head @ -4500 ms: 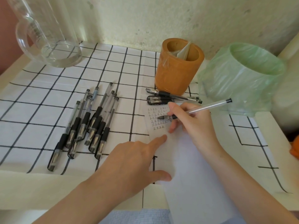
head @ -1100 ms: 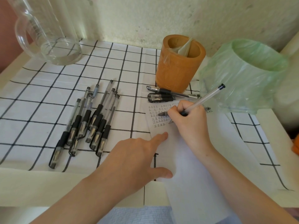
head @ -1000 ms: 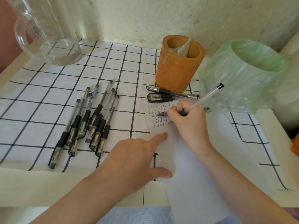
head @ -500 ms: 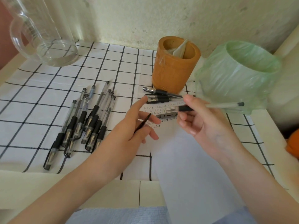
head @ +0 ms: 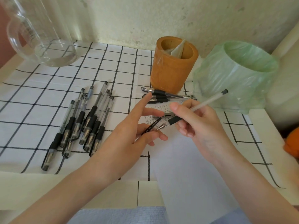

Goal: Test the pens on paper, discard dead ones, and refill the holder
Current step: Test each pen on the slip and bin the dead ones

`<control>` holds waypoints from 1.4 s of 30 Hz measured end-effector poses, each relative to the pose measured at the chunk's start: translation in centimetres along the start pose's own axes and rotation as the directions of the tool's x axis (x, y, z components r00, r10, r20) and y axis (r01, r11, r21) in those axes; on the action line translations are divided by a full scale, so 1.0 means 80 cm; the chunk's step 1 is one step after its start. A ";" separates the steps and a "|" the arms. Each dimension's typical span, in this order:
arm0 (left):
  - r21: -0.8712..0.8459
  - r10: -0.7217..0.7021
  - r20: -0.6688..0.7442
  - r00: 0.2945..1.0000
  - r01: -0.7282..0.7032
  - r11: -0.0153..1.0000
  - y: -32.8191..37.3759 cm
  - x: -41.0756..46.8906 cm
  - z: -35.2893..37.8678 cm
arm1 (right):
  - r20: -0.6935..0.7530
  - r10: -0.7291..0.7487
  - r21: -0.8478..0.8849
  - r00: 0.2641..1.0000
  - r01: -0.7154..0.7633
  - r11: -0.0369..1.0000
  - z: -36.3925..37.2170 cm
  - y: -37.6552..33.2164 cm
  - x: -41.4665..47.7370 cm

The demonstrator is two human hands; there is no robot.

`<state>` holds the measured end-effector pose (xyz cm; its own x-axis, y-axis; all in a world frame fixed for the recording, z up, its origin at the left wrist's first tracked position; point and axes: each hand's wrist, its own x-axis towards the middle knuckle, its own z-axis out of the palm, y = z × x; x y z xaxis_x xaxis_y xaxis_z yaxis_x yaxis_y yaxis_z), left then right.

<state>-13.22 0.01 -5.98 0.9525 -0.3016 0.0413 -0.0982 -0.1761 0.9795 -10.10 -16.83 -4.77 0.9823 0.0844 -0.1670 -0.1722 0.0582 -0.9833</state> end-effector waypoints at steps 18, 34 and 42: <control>0.080 -0.087 -0.141 0.986 0.099 0.992 0.001 0.002 0.000 | 0.164 -0.103 -0.021 0.981 0.108 0.994 0.003 0.010 -0.002; 0.463 -0.009 -0.172 0.985 0.088 0.882 -0.002 0.015 0.017 | 0.111 -0.177 0.001 0.978 0.178 0.984 -0.009 0.013 0.001; 0.372 -0.008 -0.138 0.990 0.059 0.926 0.002 0.037 0.037 | 0.045 -0.227 -0.036 0.973 0.229 0.973 -0.026 0.001 0.001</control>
<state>-11.30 -3.67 -6.29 0.9839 -0.1681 0.0603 -0.1418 -0.5298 0.8362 -9.90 -18.91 -5.05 0.9914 0.1141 0.0640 0.0598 0.0400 -0.9974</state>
